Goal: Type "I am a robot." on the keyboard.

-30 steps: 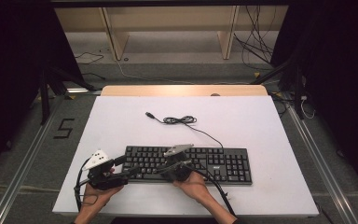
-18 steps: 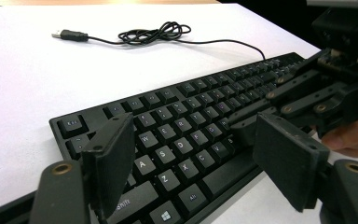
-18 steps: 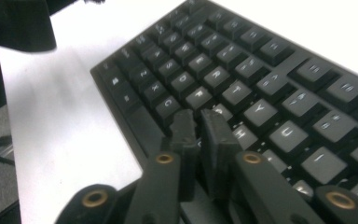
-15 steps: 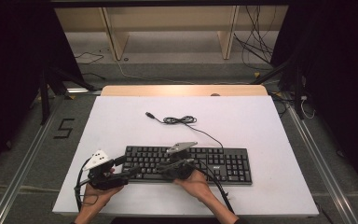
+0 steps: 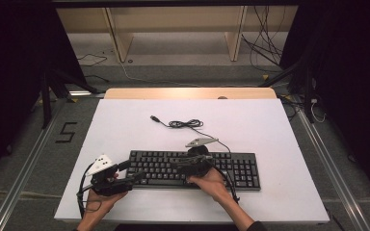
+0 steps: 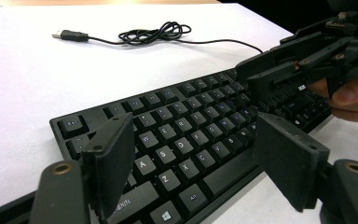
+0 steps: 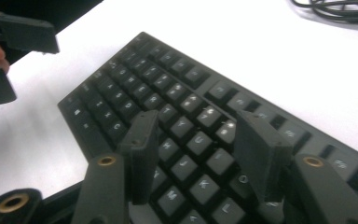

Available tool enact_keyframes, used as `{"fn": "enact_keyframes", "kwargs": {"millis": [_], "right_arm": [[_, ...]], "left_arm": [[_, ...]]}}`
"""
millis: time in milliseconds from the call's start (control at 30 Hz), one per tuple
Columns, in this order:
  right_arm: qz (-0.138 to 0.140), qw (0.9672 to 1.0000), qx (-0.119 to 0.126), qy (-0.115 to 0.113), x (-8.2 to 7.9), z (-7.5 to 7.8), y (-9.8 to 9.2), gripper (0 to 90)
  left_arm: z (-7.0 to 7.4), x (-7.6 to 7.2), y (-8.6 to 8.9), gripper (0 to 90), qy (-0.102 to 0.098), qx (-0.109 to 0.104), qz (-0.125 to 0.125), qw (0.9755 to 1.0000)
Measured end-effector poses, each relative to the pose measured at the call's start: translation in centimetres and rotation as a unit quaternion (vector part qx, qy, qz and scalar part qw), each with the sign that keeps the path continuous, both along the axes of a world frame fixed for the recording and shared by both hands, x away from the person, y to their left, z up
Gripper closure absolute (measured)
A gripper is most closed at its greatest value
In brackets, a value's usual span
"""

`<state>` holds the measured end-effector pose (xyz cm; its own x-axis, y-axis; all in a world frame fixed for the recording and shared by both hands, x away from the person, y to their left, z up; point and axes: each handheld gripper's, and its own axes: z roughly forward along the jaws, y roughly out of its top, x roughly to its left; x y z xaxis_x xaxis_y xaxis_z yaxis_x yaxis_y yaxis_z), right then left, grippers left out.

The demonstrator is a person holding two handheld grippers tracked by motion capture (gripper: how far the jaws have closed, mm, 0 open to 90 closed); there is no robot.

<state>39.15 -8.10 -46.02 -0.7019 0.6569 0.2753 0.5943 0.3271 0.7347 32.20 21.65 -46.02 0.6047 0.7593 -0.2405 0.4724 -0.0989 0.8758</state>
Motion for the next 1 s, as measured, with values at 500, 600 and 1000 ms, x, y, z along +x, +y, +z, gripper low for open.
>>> {"fn": "enact_keyframes", "kwargs": {"millis": [500, 600, 1000], "right_arm": [[-0.012, 0.9998, -0.015, -0.006, 0.3, 0.0, -1.1, 81.1], [-0.013, 0.9997, -0.021, -0.004, 0.4, -0.2, -1.3, 85.8], [-0.017, 0.9991, -0.039, 0.001, 0.5, -0.8, -1.5, 90.0]], "left_arm": [[0.0, 0.0, 0.0, 29.0, -0.001, 0.001, 0.000, 1.0000], [0.0, 0.0, 0.0, 29.0, -0.001, 0.000, 0.000, 1.0000], [0.0, 0.0, 0.0, 29.1, -0.001, 0.001, -0.001, 1.0000]]}}
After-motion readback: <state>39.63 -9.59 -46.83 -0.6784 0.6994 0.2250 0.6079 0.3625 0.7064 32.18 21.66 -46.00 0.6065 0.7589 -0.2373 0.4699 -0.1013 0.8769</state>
